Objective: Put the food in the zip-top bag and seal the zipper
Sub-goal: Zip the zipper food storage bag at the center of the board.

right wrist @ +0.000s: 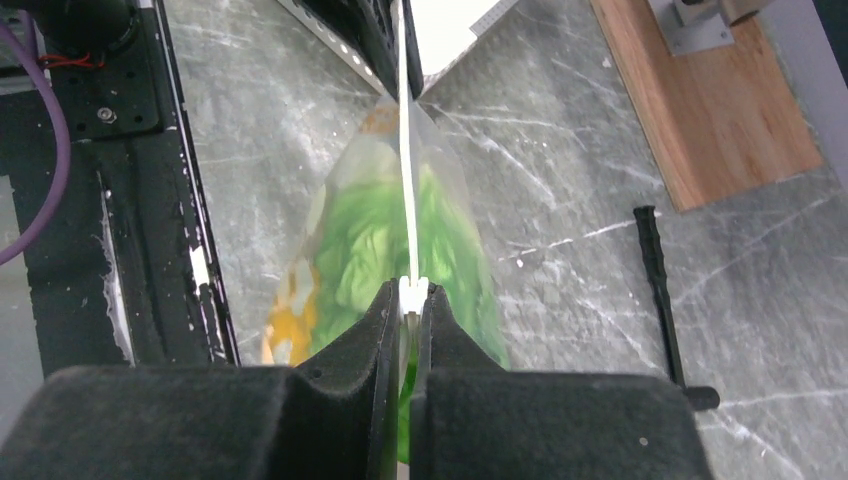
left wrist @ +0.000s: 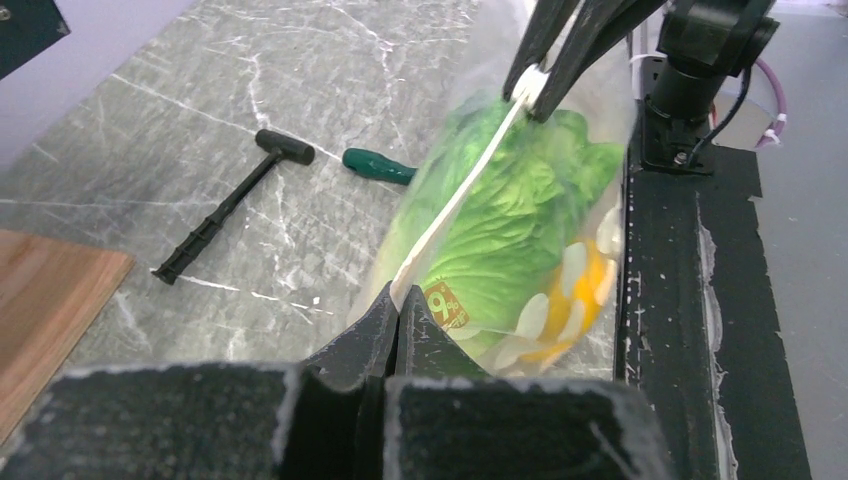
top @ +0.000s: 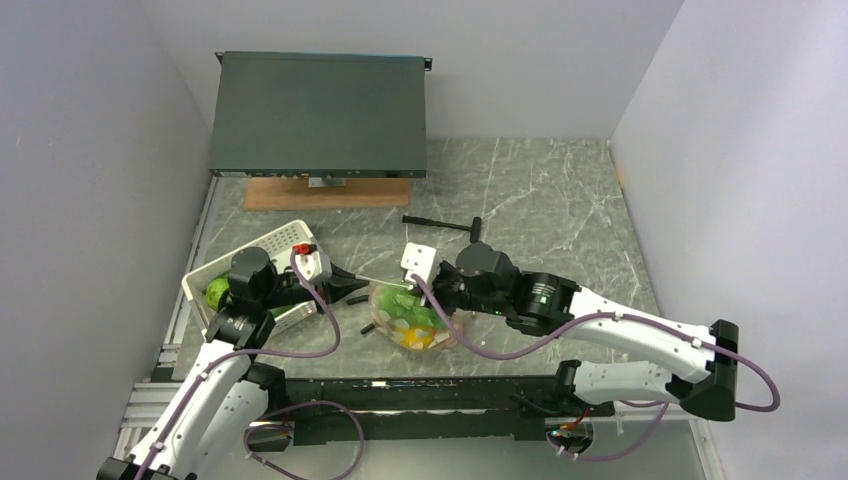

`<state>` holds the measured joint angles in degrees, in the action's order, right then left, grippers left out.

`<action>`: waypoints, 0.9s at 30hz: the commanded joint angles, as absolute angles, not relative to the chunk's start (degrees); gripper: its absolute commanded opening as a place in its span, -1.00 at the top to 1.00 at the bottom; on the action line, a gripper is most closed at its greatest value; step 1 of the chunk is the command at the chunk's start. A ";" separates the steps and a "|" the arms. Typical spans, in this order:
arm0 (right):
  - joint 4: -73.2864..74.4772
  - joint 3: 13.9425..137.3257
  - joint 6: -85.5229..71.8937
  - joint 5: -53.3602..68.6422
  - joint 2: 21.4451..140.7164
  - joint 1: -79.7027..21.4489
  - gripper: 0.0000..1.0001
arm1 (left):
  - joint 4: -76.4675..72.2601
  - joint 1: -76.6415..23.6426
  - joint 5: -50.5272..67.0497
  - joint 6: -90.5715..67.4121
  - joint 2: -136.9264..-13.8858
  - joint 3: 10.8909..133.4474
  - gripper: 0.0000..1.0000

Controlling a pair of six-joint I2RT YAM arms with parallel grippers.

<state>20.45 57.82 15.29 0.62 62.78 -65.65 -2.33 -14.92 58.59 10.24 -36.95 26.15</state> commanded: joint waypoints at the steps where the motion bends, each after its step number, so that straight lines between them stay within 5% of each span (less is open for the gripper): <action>1: 27.52 57.36 12.87 -4.43 56.63 -65.06 1.00 | -2.14 -12.28 48.33 11.39 -36.63 26.89 1.00; 27: 43.32 55.69 6.52 -10.51 41.00 -65.05 1.00 | -2.44 -10.46 43.03 11.38 -37.52 26.68 1.00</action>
<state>37.67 54.24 7.66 -7.66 44.56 -65.30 -1.87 -12.10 48.40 9.82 -37.36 26.15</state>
